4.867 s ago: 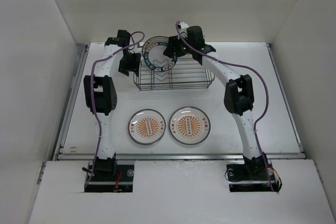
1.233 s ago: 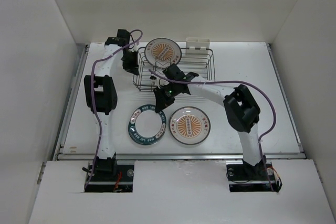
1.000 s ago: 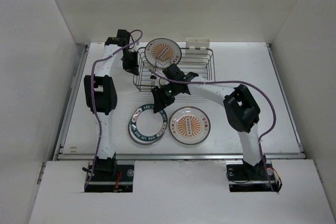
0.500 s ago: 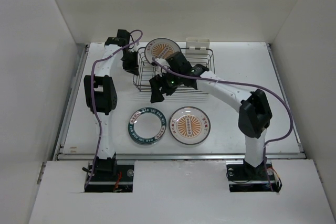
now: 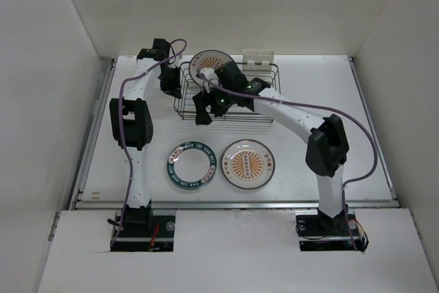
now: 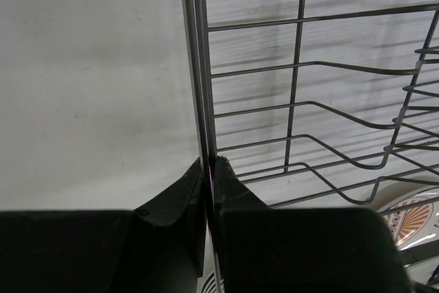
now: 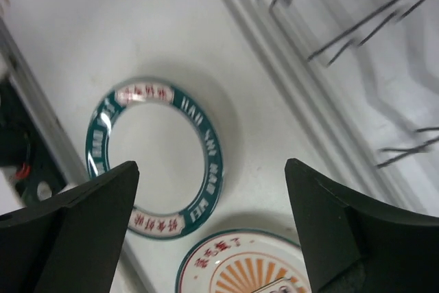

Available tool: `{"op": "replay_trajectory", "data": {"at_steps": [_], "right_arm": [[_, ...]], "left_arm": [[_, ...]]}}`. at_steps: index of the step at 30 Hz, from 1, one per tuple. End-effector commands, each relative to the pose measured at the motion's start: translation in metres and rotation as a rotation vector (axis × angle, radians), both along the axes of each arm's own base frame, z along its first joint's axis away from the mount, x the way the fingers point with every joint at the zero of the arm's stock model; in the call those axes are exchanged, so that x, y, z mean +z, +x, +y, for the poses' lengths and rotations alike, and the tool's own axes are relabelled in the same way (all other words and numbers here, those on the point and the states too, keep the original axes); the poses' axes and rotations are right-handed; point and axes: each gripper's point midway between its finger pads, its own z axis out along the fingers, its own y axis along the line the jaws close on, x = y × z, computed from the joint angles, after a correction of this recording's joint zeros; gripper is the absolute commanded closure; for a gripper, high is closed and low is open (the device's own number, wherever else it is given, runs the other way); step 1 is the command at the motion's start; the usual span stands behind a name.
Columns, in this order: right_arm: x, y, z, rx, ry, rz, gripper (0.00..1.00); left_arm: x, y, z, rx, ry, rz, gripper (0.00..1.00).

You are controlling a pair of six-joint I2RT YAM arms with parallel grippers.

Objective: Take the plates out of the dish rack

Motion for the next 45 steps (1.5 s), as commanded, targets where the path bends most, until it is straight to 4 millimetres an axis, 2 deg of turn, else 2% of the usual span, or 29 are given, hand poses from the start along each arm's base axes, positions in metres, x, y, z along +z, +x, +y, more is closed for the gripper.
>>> {"op": "replay_trajectory", "data": {"at_steps": [1,2,3,5,6,7,9,10,11,14,18,19,20,21,24,26,29,31,32,33,34,36,37,39,40,41,42,44,45], "right_arm": [[0.149,0.065,-0.023,-0.19,0.182,-0.422,0.06],[0.155,0.093,-0.044,-0.297,0.147,-0.496,0.02],[0.171,0.108,-0.054,-0.353,0.159,-0.545,0.0],[0.169,0.143,-0.064,-0.405,0.141,-0.602,0.0],[0.193,0.165,-0.078,-0.451,0.17,-0.647,0.0],[0.17,0.186,-0.078,-0.457,0.134,-0.635,0.0],[0.17,0.213,-0.086,-0.46,0.146,-0.647,0.0],[0.195,0.222,-0.086,-0.462,0.193,-0.69,0.0],[0.17,0.238,-0.082,-0.449,0.173,-0.671,0.0],[0.15,0.262,-0.082,-0.43,0.198,-0.687,0.0],[0.128,0.264,-0.065,-0.294,0.277,-0.667,0.0],[0.131,0.262,-0.062,-0.27,0.298,-0.673,0.0],[0.124,0.26,-0.055,-0.235,0.315,-0.661,0.0],[0.11,0.264,-0.053,-0.235,0.308,-0.649,0.0],[0.094,0.278,-0.057,-0.3,0.285,-0.646,0.0],[0.073,0.287,-0.06,-0.338,0.26,-0.626,0.02],[0.056,0.288,-0.059,-0.337,0.245,-0.603,0.21],[0.051,0.286,-0.058,-0.327,0.245,-0.593,0.45],[0.059,0.285,-0.058,-0.328,0.251,-0.601,0.61],[0.062,0.285,-0.06,-0.336,0.248,-0.606,0.72],[0.062,0.289,-0.065,-0.364,0.232,-0.615,0.71],[0.075,0.292,-0.071,-0.403,0.225,-0.645,0.71],[0.073,0.293,-0.073,-0.412,0.221,-0.649,0.75],[0.081,0.293,-0.073,-0.407,0.225,-0.673,0.86],[0.089,0.292,-0.074,-0.401,0.225,-0.693,0.98],[0.089,0.292,-0.074,-0.401,0.225,-0.693,1.0],[0.108,0.29,-0.075,-0.403,0.245,-0.72,1.0],[0.126,0.288,-0.076,-0.406,0.265,-0.748,1.0],[0.147,0.283,-0.079,-0.408,0.283,-0.773,1.0]], "left_arm": [[0.032,-0.017,-0.003,-0.058,0.012,-0.028,1.0],[0.032,-0.017,-0.003,-0.058,0.012,-0.028,1.0],[0.028,-0.017,-0.003,-0.066,0.016,-0.021,1.0],[0.03,-0.015,-0.003,-0.066,0.015,-0.03,1.0],[0.03,-0.015,-0.003,-0.066,0.015,-0.03,1.0],[0.03,-0.015,-0.003,-0.066,0.015,-0.03,1.0],[0.029,-0.013,-0.003,-0.066,0.015,-0.03,1.0],[0.024,-0.015,-0.001,-0.072,0.029,-0.014,1.0],[0.026,-0.013,-0.001,-0.072,0.028,-0.023,1.0],[0.025,-0.011,-0.002,-0.072,0.028,-0.023,1.0],[0.018,-0.012,0.003,-0.084,0.058,-0.011,1.0],[0.018,-0.012,0.005,-0.081,0.066,-0.012,1.0],[0.014,-0.011,0.007,-0.078,0.077,-0.004,1.0],[0.011,-0.01,0.006,-0.078,0.078,-0.002,1.0],[0.009,-0.008,0.006,-0.078,0.078,0.0,1.0],[0.003,-0.008,0.006,-0.079,0.079,0.012,1.0],[-0.001,-0.008,0.006,-0.079,0.08,0.021,1.0],[-0.001,-0.008,0.006,-0.079,0.08,0.021,1.0],[-0.001,-0.008,0.006,-0.079,0.08,0.021,1.0],[-0.005,-0.008,0.006,-0.079,0.081,0.03,1.0],[-0.005,-0.008,0.006,-0.071,0.078,0.032,1.0],[-0.004,-0.009,0.002,-0.061,0.055,0.038,1.0],[-0.002,-0.011,0.0,-0.056,0.044,0.043,1.0],[-0.002,-0.015,-0.002,-0.05,0.03,0.052,1.0],[-0.004,-0.017,-0.002,-0.05,0.03,0.061,1.0],[-0.004,-0.017,-0.002,-0.041,0.028,0.064,1.0],[-0.004,-0.017,-0.002,-0.041,0.028,0.064,1.0],[0.001,-0.017,-0.004,-0.033,0.015,0.059,1.0],[0.001,-0.017,-0.004,-0.023,0.012,0.062,1.0]]}}
